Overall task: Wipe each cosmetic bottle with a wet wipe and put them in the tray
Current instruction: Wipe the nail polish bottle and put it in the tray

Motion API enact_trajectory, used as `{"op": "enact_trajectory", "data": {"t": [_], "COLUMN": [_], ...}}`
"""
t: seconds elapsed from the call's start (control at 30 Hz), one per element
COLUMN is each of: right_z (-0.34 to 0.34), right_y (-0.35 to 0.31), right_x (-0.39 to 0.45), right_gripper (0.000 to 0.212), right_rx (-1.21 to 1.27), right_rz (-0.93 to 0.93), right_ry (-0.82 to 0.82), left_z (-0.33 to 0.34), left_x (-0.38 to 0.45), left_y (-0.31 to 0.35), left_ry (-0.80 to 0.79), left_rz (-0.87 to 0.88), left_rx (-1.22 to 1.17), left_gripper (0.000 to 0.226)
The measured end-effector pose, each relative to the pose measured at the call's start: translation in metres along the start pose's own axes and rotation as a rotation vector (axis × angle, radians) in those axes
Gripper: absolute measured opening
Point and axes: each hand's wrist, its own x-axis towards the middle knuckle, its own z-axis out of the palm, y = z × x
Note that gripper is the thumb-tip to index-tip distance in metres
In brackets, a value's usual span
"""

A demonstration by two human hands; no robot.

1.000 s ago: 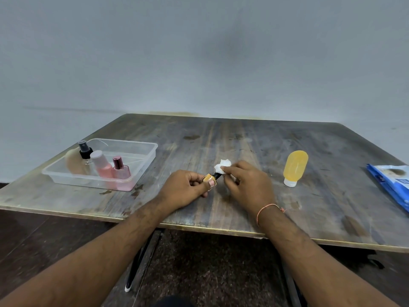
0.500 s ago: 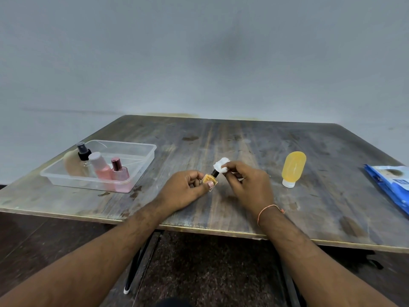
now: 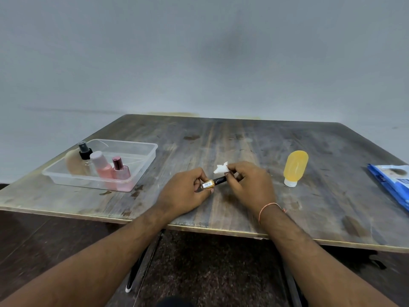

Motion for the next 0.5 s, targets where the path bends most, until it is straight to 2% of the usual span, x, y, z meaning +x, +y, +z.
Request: {"op": "enact_trajectory", "data": {"t": [0.2, 0.33, 0.5], "right_z": [0.0078, 0.009, 0.0059], "right_y": [-0.0018, -0.0021, -0.0024], "right_x": [-0.0038, -0.0068, -0.0069], "right_gripper": [0.015, 0.027, 0.021], "right_rx": [-0.23, -0.226, -0.117], "right_rz": [-0.199, -0.273, -0.318], "right_ry": [0.009, -0.071, -0.174], "left_z": [0.0019, 0.0023, 0.0007], "left_x": [-0.005, -0.006, -0.0031], "left_y": [0.0033, 0.0042, 0.0018], "left_ry": [0.079, 0.1, 0.073], "left_rz": [0.065, 0.061, 0.028], "left_rx": [0.188, 0.222, 0.129], "left_gripper": [0.018, 0.017, 0.018]}}
